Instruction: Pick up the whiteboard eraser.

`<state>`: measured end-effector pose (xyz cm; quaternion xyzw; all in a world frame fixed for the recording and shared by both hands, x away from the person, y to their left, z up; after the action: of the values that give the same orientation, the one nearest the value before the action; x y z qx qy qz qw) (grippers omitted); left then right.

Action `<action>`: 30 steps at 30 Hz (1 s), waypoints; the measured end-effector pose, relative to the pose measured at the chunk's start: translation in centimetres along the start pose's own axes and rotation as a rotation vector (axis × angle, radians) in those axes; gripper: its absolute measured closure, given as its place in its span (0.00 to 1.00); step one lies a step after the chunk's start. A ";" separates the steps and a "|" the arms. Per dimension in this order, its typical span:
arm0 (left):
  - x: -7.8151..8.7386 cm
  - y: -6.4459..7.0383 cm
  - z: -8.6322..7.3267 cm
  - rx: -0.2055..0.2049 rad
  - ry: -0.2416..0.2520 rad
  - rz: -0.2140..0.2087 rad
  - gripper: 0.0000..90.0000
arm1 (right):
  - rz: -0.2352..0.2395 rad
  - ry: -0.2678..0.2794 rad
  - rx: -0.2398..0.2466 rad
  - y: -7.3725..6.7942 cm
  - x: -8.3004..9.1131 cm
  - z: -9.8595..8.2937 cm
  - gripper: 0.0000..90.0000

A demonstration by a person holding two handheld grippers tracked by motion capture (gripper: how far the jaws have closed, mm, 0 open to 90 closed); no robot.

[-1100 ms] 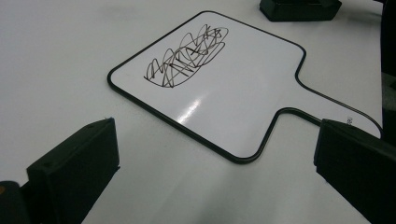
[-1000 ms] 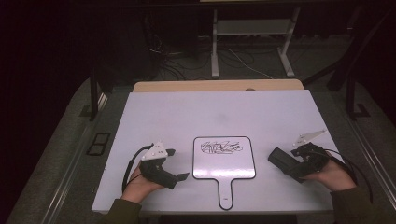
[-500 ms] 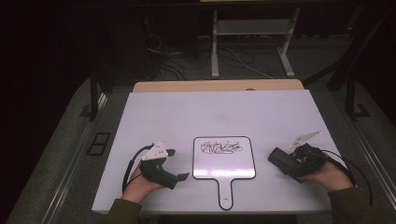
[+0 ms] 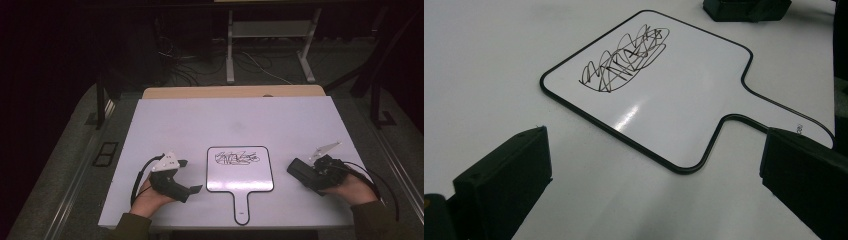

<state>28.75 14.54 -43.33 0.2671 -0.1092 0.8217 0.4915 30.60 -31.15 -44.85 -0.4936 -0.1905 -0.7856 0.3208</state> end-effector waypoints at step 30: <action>-0.1 -0.2 -0.1 0.011 0.012 -0.013 0.00 | 0.032 0.063 -0.006 0.2 1.7 2.2 0.43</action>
<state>28.89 14.57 -43.48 0.2655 -0.0999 0.8208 0.4959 31.63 -30.54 -42.34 -0.4725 -0.1702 -0.7962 0.3375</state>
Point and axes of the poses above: each handheld gripper's, and its own axes: x roughly backward along the jaws, z roughly out of its top, y roughly to its right, the point moved 2 cm from there along -x, roughly forward along the jaws, and after that the axes turned 2 degrees about -x, right-handed, at the moved point
